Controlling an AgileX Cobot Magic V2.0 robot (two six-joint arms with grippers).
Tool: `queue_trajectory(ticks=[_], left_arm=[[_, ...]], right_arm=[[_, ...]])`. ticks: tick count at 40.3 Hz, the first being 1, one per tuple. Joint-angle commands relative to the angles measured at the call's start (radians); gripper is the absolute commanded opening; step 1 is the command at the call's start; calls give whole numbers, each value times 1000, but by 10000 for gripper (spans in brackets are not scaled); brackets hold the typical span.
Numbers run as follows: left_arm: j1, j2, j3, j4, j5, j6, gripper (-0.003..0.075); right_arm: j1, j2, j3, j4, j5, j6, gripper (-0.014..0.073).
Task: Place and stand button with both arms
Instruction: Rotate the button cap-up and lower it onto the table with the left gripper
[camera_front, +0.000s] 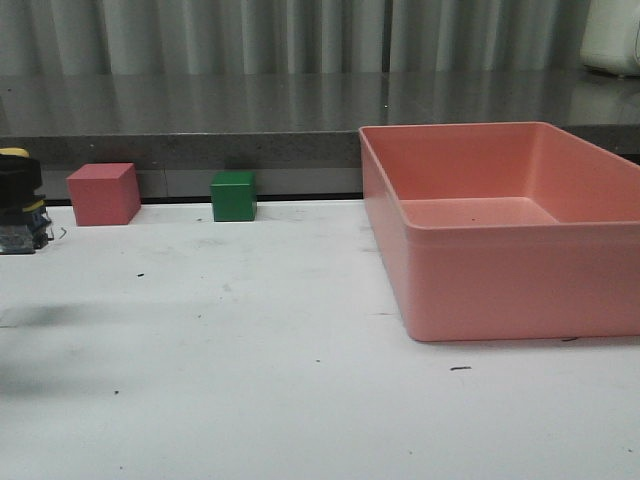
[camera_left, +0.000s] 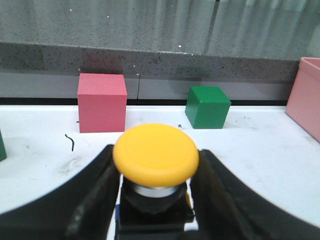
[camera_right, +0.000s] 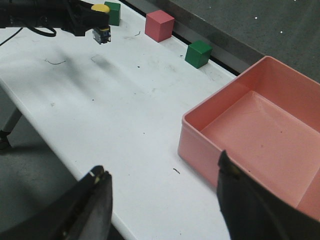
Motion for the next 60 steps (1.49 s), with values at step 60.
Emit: queue_trajectory(ticks=[60], left_arm=[[4, 163, -105, 15, -189, 46, 232]], right_arm=[[-4, 10, -21, -17, -72, -11, 476]])
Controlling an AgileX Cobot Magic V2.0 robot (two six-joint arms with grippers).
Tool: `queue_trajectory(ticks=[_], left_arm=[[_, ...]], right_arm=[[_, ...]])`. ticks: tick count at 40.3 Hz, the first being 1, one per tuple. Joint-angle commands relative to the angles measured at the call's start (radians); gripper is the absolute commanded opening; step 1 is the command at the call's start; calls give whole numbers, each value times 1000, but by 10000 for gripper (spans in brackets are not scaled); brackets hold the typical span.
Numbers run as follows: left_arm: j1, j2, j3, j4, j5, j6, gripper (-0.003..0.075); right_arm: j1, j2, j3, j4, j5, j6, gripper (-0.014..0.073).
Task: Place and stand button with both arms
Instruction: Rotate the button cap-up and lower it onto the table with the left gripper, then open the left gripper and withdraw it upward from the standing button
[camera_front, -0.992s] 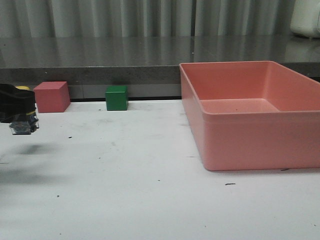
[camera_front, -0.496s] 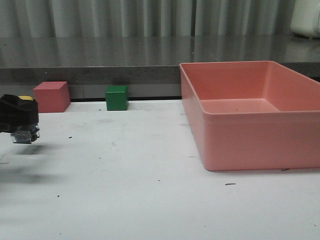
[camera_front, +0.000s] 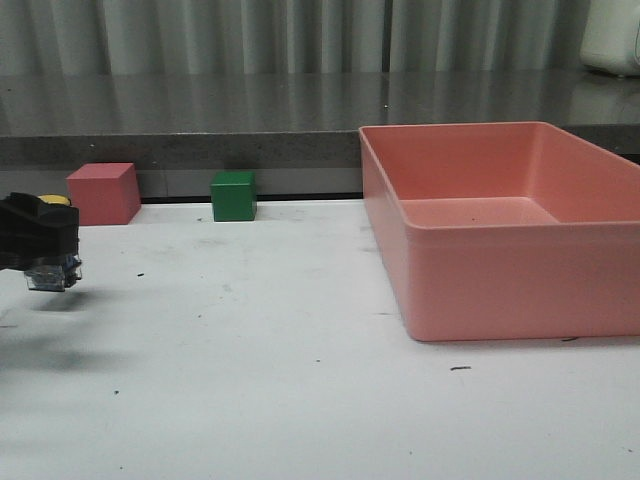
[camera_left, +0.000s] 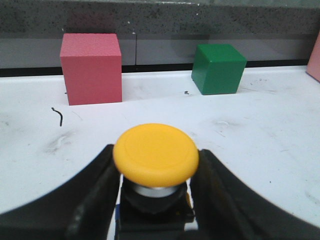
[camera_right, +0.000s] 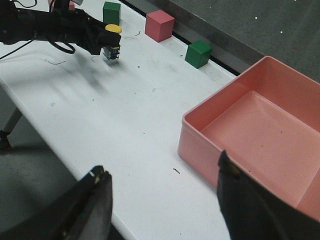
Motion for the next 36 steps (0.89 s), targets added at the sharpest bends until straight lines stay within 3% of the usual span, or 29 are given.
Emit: queue_trajectory(ticks=[1, 12, 18, 22, 29, 36], left_arm=[[4, -33, 1, -4, -184, -3, 232], [4, -33, 42, -3, -179, -3, 250], [4, -33, 51, -3, -185, -3, 411], [4, -33, 51, -3, -185, -3, 473], [4, -43, 51, 1, -195, -3, 484], [4, -116, 59, 1, -121, -4, 484]], right_arm=[[-4, 10, -21, -17, -72, -11, 476], [-4, 10, -21, -17, -72, -11, 476], [-4, 10, -21, -17, -72, -11, 476], [-4, 10, -21, -17, -72, -11, 476], [-4, 10, -21, -17, -72, -11, 476], [-4, 10, -21, -17, -72, -11, 476]])
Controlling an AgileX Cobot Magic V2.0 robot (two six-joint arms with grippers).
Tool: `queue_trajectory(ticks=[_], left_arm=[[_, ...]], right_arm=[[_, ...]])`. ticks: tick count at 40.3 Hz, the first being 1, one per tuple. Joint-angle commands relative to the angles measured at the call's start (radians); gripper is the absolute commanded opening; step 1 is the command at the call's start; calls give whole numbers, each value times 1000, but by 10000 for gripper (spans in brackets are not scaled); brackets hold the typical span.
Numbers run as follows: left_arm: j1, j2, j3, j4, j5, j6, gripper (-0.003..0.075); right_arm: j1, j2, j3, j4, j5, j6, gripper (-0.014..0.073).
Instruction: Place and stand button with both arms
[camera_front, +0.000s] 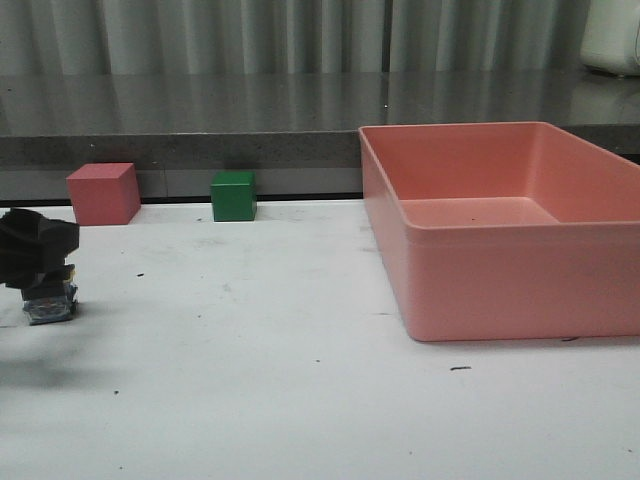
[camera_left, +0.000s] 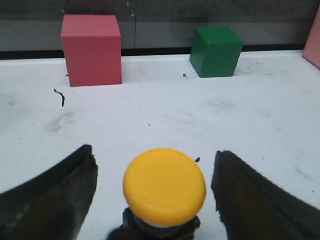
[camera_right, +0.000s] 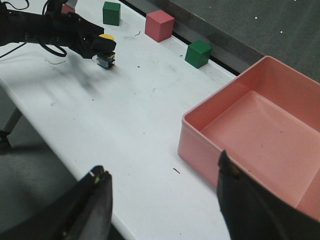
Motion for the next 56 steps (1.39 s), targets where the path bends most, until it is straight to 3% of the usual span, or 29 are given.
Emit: queue_trajectory(ticks=[1, 12, 18, 24, 37, 48, 56], left_arm=[[4, -98, -3, -5, -83, -7, 484], [2, -403, -7, 85, 290, -37, 481], [-4, -612, -47, 88, 664, -70, 481], [-37, -796, -110, 88, 927, -70, 481], [-189, -1064, -335, 74, 1609, -70, 481], [-218, -1204, -449, 51, 1974, -70, 481], [-218, -1284, -451, 3, 2063, -171, 481]], right_arm=[[-4, 10, -21, -17, -72, -11, 476], [-4, 10, -21, -17, -72, -11, 476], [-4, 10, -21, -17, -72, -11, 476], [-4, 10, -21, -17, -72, -11, 476], [-4, 10, -21, -17, -72, -11, 476], [-4, 10, -21, -17, -72, -11, 476], [-4, 10, -21, -17, -72, -11, 476]])
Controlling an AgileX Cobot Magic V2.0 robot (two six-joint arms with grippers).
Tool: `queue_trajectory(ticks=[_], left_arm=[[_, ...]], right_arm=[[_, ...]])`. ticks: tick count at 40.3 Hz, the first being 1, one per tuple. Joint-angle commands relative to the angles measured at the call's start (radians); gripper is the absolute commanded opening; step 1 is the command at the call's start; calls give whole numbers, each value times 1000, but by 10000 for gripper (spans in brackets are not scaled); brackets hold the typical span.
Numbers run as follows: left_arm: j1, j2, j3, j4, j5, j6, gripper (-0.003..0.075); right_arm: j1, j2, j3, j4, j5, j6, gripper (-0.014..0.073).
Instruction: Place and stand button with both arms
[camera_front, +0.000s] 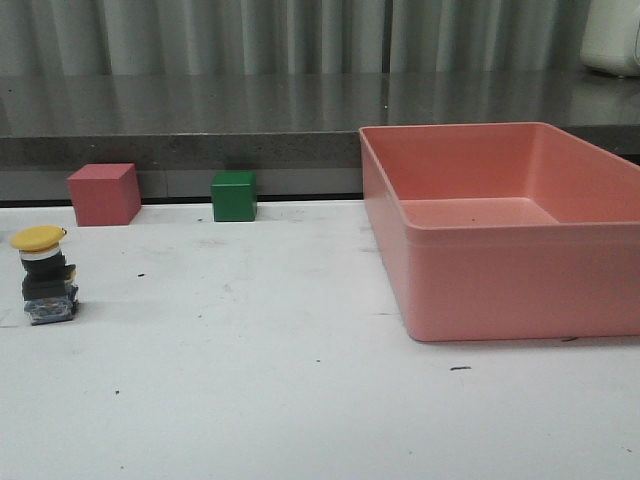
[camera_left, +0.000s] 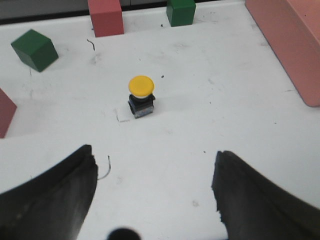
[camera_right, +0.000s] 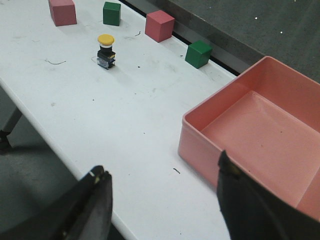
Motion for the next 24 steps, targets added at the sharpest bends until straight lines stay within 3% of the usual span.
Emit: queue_trajectory(ticks=[1, 13, 16, 19, 24], left_arm=[[-8, -28, -35, -14, -30, -59, 481], [-8, -38, -33, -10, -34, -59, 477], [-8, -38, -33, 1, -34, -59, 434], [-8, -38, -33, 11, -34, -59, 368], [-8, -38, -33, 14, -34, -58, 225]], right_arm=[[-4, 10, -21, -17, -72, -11, 476], [-4, 10, -21, -17, -72, -11, 476], [-4, 10, -21, -17, -72, -11, 468], [-4, 10, -21, -17, -70, -11, 407], [-4, 10, -21, -17, -59, -11, 216]])
